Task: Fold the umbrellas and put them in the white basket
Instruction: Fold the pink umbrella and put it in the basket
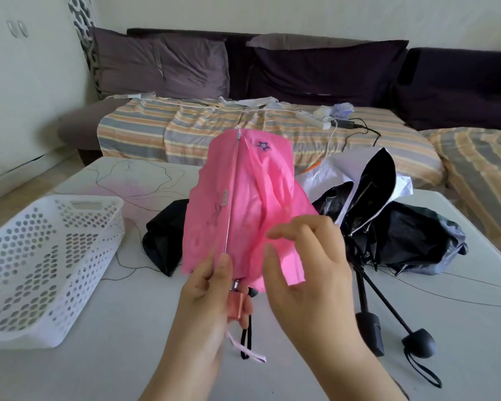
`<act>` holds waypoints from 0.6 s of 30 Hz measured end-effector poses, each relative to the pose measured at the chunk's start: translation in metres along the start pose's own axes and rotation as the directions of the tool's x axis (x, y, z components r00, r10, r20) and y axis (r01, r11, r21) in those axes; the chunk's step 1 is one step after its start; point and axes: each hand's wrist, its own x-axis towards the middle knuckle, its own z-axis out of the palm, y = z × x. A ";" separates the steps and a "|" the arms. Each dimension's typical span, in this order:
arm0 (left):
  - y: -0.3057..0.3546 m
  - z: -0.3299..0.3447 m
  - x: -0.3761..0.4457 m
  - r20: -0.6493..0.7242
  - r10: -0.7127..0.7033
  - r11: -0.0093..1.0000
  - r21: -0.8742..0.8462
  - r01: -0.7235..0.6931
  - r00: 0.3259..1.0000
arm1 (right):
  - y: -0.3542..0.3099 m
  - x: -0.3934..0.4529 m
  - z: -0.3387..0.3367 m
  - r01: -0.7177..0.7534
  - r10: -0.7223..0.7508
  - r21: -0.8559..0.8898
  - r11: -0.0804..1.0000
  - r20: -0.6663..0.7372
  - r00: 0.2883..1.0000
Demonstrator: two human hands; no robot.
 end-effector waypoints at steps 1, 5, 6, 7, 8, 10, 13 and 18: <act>-0.001 0.000 0.000 0.001 0.012 1.000 0.029 -0.012 1.000 | -0.003 0.000 0.000 0.017 -0.017 -0.006 1.000 0.011 1.000; -0.003 0.002 -0.004 0.011 0.037 0.996 0.081 -0.038 0.999 | 0.000 -0.002 0.003 0.006 0.001 -0.040 0.999 0.175 0.985; -0.004 0.002 -0.004 0.014 0.039 0.995 0.089 -0.040 0.999 | 0.004 -0.003 0.003 -0.061 0.077 -0.074 0.995 0.233 0.969; -0.004 0.002 -0.005 0.015 0.038 0.995 0.090 -0.040 0.999 | 0.008 -0.004 0.004 -0.133 0.159 -0.109 0.985 0.290 0.944; -0.004 0.002 -0.005 0.017 0.036 0.996 0.086 -0.037 0.999 | 0.010 -0.006 0.004 -0.193 0.225 -0.125 0.973 0.341 0.913; -0.004 0.001 -0.004 0.022 0.030 0.996 0.079 -0.032 0.999 | 0.009 -0.006 0.002 -0.290 0.302 -0.094 0.953 0.404 0.863; -0.005 0.001 -0.004 0.020 0.030 0.997 0.069 -0.031 0.999 | 0.008 0.001 -0.004 -0.520 0.435 0.022 0.854 0.519 0.736; -0.008 0.004 -0.005 0.020 0.023 0.998 0.053 -0.024 1.000 | 0.017 -0.001 -0.002 -0.621 0.610 -0.104 0.777 0.371 0.700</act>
